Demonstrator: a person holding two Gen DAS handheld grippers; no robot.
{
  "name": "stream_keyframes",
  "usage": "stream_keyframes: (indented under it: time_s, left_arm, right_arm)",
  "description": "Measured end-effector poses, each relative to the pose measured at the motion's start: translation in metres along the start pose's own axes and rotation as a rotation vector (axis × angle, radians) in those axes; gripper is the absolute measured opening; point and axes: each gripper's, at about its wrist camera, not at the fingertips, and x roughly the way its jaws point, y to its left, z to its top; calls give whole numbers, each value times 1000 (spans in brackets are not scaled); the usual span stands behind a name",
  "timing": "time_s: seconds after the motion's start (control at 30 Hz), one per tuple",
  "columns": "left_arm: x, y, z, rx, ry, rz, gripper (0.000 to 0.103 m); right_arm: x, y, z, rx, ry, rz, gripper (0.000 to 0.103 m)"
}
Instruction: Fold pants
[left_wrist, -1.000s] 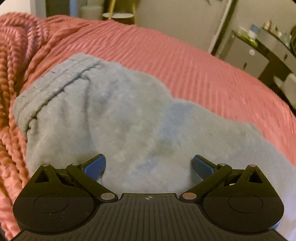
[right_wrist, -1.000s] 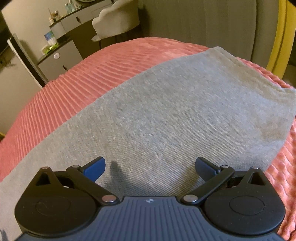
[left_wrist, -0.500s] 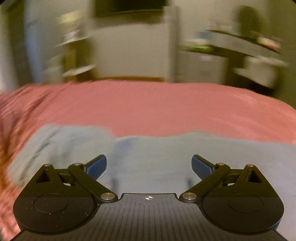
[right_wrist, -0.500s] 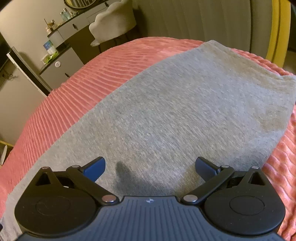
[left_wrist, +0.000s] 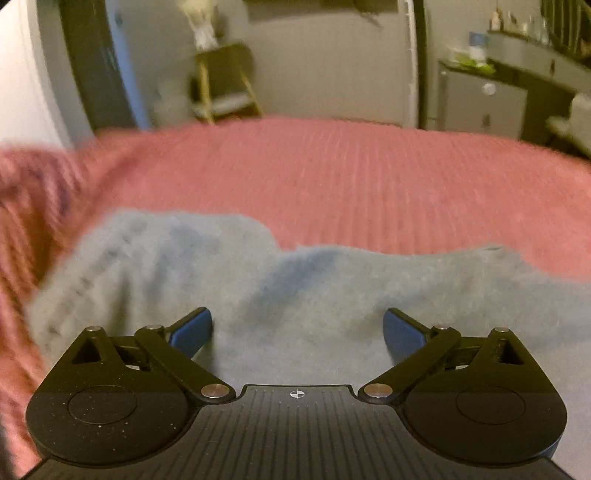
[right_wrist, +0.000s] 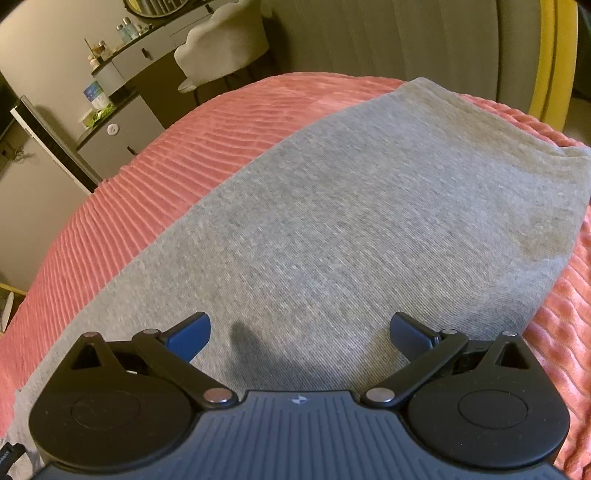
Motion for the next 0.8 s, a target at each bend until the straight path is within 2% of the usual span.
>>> stream_keyframes:
  time_s: [0.03,0.1,0.17,0.2,0.27,0.37,0.43,0.5,0.6,0.63,0.67,0.7,0.8]
  left_arm:
    - [-4,0,3,-37,17,-76,102]
    - [-15,-5,9,-46,-5,-163,102]
    - [-21,-18,17,-6,-39,-211,102]
    - [-20,-27,20,20,-45,-199,102]
    - [-12,-52,26,88,-58,-100,102]
    - [18,-84,26,251,-49,18,102]
    - [29,-91,17,297,-71,49,102]
    - [33,-88,15,264,-103,24,103]
    - [47,-73,25,148,-71,-2,103]
    - [46,-67,27,89,-65,6,103]
    - [43,-62,28,32,-53,45,103]
    - [43,-57,29,5,-41,38,103]
    - [29,-48,21,-26,-21,-45,103]
  right_arm:
    - [0,1,0,-1,-1,0,103]
    - [0,0,-1,0,-6,1,103]
    - [1,0,-2,5,-11,4,103]
    - [1,0,-1,6,-13,5,103]
    - [1,-1,-1,9,-16,8,103]
    - [1,-3,-2,19,-22,15,103]
    - [2,-3,-2,20,-29,16,103]
    - [3,0,-3,10,-32,8,103]
    - [7,5,-4,-20,-36,-14,103]
    - [8,6,-4,-27,-37,-19,103]
    - [9,7,-4,-30,-39,-24,103]
    - [9,7,-4,-32,-40,-26,103]
    - [10,6,-3,-29,-47,-26,103]
